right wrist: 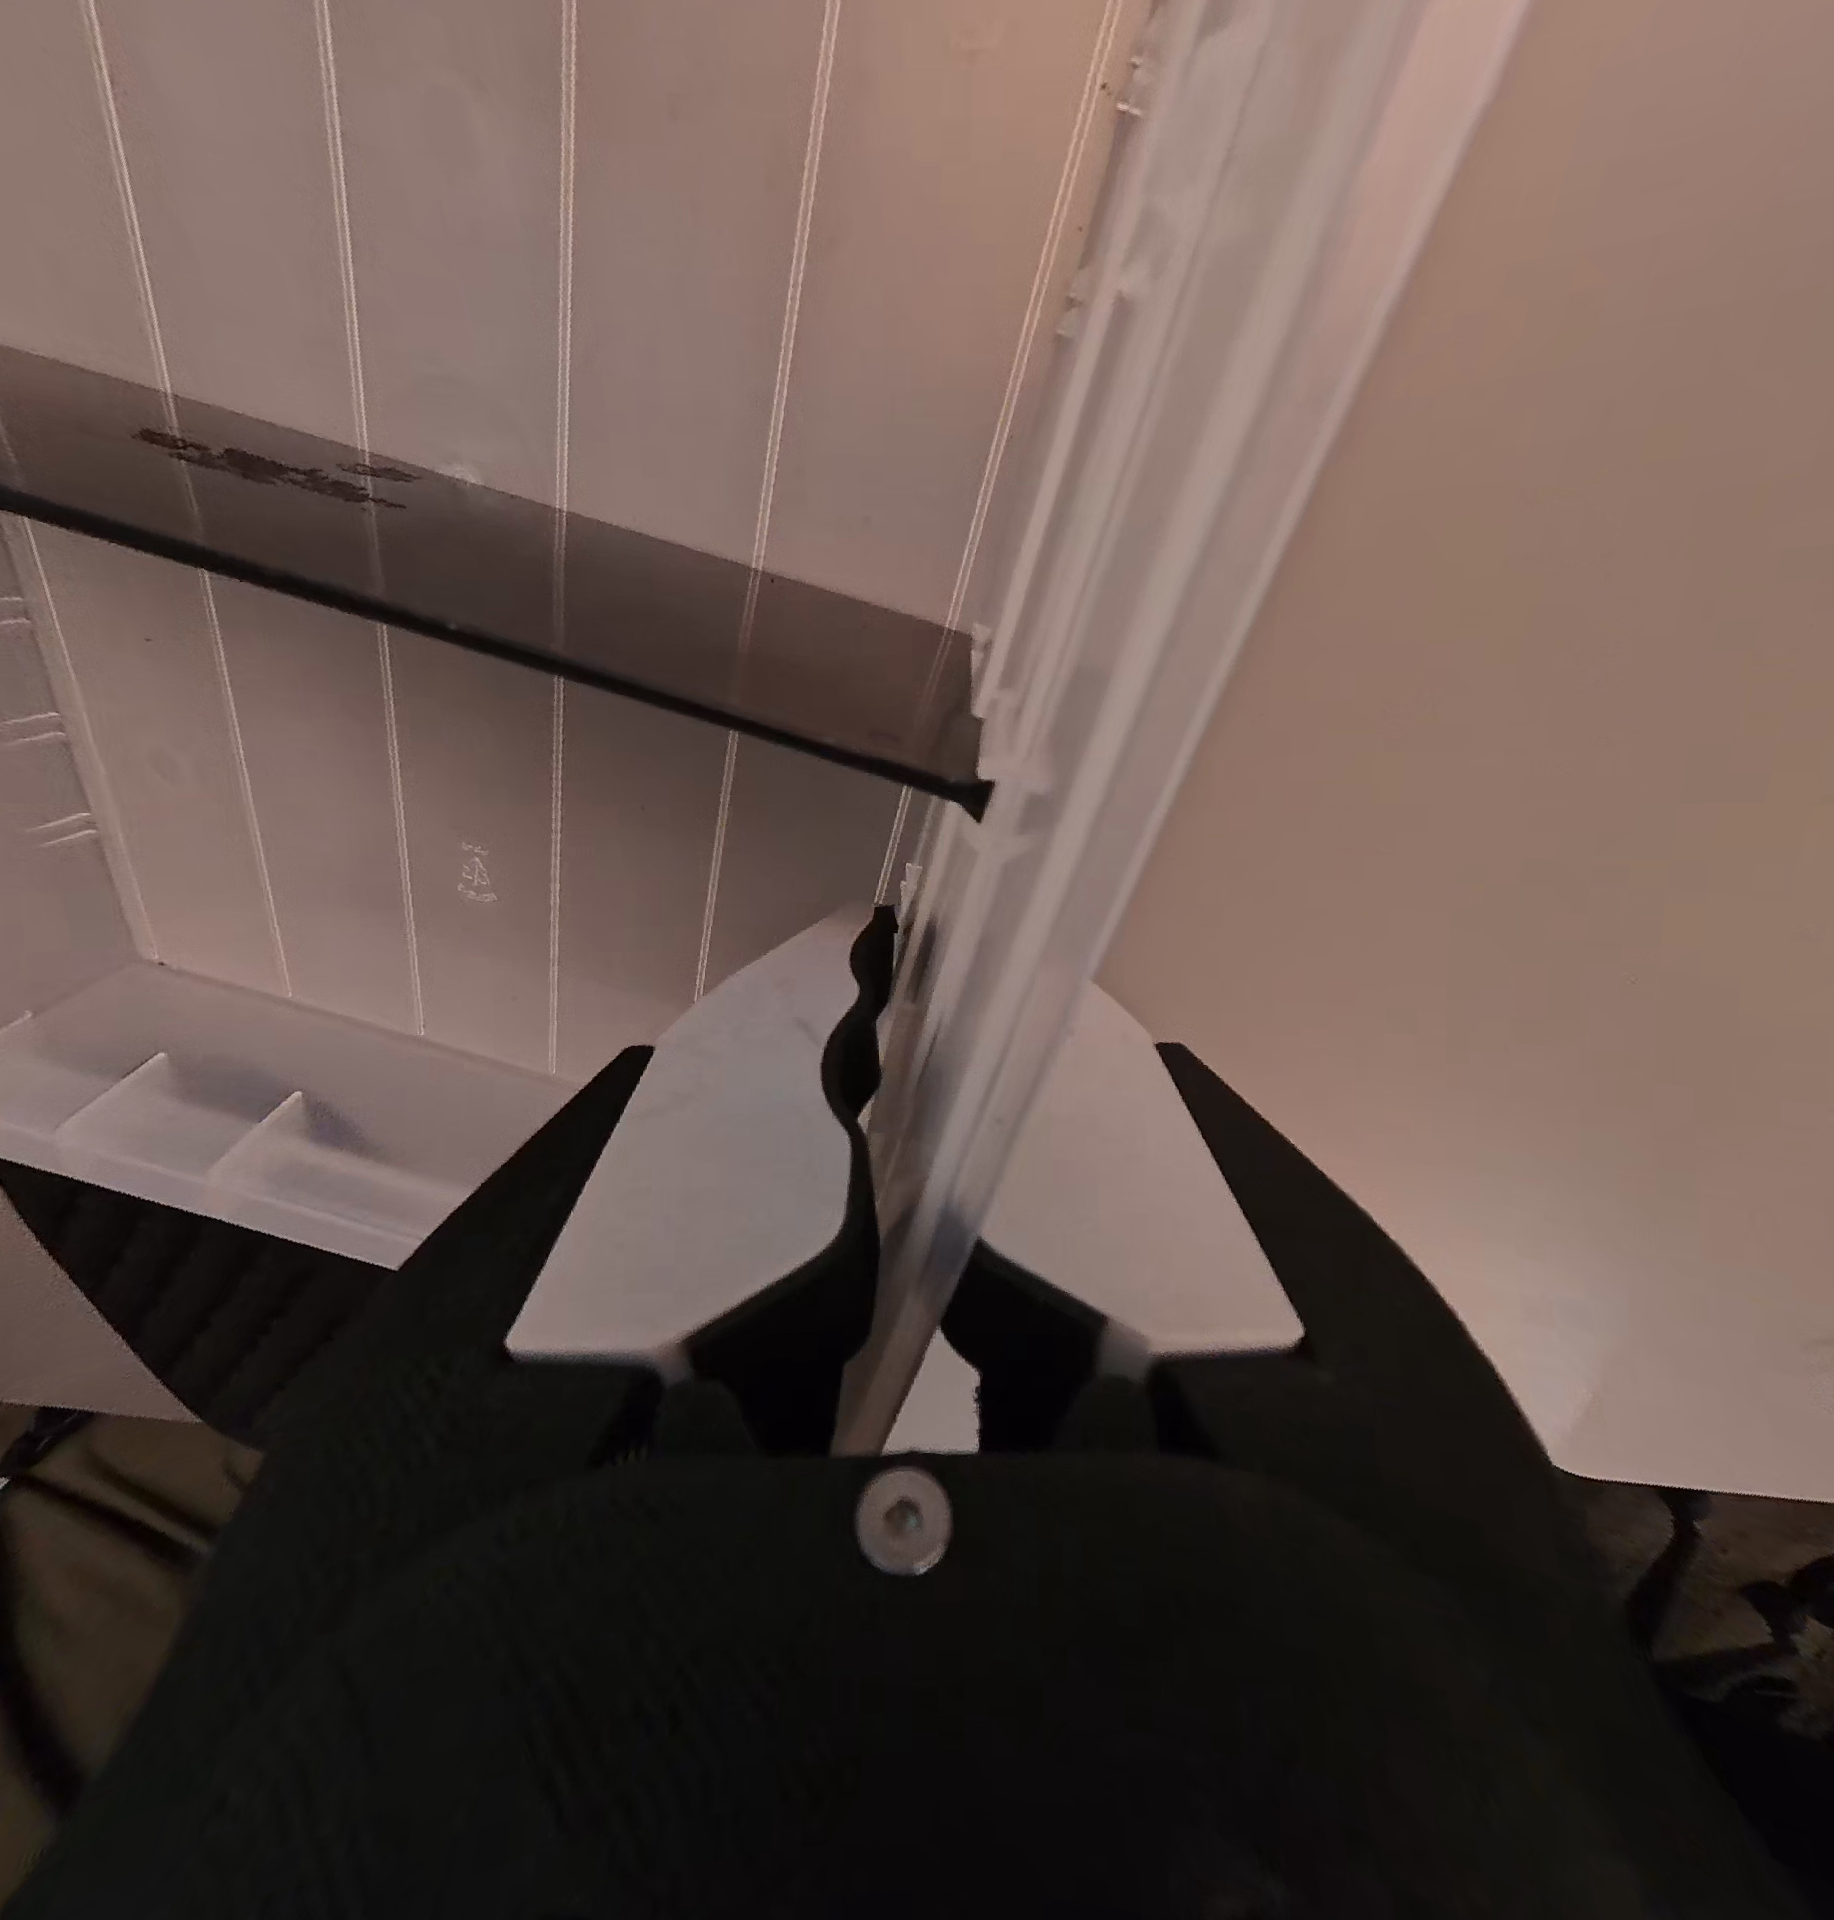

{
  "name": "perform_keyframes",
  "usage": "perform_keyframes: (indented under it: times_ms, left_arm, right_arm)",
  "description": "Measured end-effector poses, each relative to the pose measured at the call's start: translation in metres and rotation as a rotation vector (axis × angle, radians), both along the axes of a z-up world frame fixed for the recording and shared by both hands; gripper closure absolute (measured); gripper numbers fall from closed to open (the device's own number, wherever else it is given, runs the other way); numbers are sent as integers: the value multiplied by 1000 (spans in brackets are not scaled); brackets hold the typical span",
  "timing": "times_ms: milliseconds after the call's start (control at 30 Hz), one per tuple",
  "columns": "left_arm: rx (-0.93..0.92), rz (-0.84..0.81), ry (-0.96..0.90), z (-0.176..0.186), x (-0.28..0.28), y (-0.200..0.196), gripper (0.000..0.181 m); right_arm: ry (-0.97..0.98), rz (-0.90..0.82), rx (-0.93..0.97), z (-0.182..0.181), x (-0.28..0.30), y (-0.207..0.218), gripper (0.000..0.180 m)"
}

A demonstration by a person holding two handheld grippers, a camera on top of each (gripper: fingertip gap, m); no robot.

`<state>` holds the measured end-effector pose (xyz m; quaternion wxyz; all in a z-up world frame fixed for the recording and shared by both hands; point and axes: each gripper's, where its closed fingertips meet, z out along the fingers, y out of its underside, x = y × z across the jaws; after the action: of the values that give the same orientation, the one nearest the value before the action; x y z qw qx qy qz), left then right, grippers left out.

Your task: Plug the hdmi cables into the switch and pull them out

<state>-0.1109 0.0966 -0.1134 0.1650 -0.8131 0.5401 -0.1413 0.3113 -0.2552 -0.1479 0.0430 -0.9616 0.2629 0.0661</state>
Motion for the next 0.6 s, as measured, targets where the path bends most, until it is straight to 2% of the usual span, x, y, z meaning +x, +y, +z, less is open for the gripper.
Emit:
perform_keyframes:
  times_ms: [33,300,433,600]
  left_arm:
    - [-15,10,19,0,-14,6,175]
    - [-112,202,75,2,-134,56,173]
    - [-151,370,57,4,-199,74,171]
    - [-215,581,29,6,-268,78,168]
  right_arm:
    - [0,8,1,0,-2,2,175]
    - [-1,80,-2,0,-24,28,175]
    - [0,130,-5,0,-38,48,175]
    - [8,168,-21,0,-55,71,175]
